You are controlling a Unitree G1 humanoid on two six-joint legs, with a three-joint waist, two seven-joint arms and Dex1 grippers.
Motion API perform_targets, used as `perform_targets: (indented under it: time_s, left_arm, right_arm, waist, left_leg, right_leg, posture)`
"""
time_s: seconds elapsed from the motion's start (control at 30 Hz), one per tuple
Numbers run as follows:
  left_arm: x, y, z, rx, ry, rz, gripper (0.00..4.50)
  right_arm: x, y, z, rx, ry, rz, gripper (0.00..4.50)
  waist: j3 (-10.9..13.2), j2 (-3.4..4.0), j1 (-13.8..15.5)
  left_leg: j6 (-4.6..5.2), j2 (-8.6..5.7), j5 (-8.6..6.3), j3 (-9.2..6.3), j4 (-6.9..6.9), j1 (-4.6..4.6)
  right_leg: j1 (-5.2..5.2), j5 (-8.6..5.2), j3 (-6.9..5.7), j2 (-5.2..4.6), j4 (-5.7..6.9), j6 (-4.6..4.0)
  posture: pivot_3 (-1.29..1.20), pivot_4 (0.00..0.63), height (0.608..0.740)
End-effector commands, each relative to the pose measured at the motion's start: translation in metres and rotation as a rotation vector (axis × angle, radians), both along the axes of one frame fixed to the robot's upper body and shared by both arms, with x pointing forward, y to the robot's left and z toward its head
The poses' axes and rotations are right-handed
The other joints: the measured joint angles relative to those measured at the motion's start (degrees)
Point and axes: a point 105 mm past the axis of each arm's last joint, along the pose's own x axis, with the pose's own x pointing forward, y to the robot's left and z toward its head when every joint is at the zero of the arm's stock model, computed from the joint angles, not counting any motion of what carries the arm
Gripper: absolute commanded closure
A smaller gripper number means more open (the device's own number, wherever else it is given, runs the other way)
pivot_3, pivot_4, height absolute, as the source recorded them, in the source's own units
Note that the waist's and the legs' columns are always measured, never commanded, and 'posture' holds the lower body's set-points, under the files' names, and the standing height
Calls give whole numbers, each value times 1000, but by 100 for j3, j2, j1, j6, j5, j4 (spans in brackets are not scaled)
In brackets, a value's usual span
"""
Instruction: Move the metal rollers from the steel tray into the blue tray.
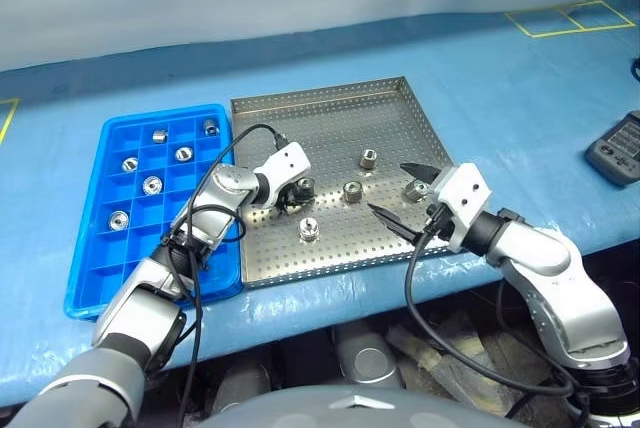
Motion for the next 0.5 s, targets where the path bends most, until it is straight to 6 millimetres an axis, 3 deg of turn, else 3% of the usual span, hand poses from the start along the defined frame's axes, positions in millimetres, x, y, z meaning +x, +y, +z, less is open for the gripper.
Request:
perform_targets:
  time_s: [0.03,0.27,0.4,0.5]
  left_arm:
    - [1,-1,13,-24,-46,-5,2651]
    - [2,1,17,-50,-64,7,2651]
    - [-2,-2,35,-129,-92,7,2651]
    - [-1,10,52,-172,-136,56,2651]
  right_arm:
    - [0,3,8,9,-37,18,0]
    - [1,5,7,11,-35,27,0]
    - [1,7,6,16,-31,39,0]
    - [1,9,5,17,-30,49,0]
  waist:
    - [0,0,1]
    - [0,0,0]
    - [0,0,21]
    - [0,1,52]
  left_leg:
    - [0,0,0,0,0,0]
    - [0,0,0,0,0,0]
    - [0,0,0,0,0,-2]
    - [0,0,0,0,0,-3]
  right_leg:
    - [0,0,0,0,0,0]
    - [0,0,0,0,1,0]
    - [-4,0,1,0,2,0]
    - [-5,0,2,-2,1,0]
  posture:
    - [-372,150,740]
    - [-366,150,740]
    - [-364,150,740]
    - [-359,150,740]
